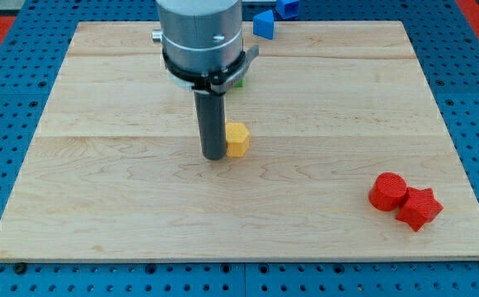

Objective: Separate the yellow heart from the yellow hexagon

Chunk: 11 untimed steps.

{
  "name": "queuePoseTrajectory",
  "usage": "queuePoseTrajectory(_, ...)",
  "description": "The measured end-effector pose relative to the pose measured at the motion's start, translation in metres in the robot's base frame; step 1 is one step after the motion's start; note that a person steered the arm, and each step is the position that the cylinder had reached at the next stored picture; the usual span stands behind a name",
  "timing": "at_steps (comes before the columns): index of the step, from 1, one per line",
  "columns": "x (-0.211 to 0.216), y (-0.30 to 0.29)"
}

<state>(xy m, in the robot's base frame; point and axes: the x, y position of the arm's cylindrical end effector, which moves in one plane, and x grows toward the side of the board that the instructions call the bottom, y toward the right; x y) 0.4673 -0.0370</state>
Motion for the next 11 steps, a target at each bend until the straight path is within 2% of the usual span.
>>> queuePoseTrajectory(1,0.015,0.0)
queuePoseTrajectory(2,0.033,0.025)
queuePoseTrajectory(3,0.012,0.086)
queuePoseTrajectory(4,-0.012,0.088)
queuePoseTrajectory(6,-0.037,0.026)
queuePoseTrajectory(7,-0.039,-0.018)
queuePoseTrajectory(9,-0.006,-0.087)
queuePoseTrajectory(10,-0.022,-0.122)
queuePoseTrajectory(11,-0.039,-0.09)
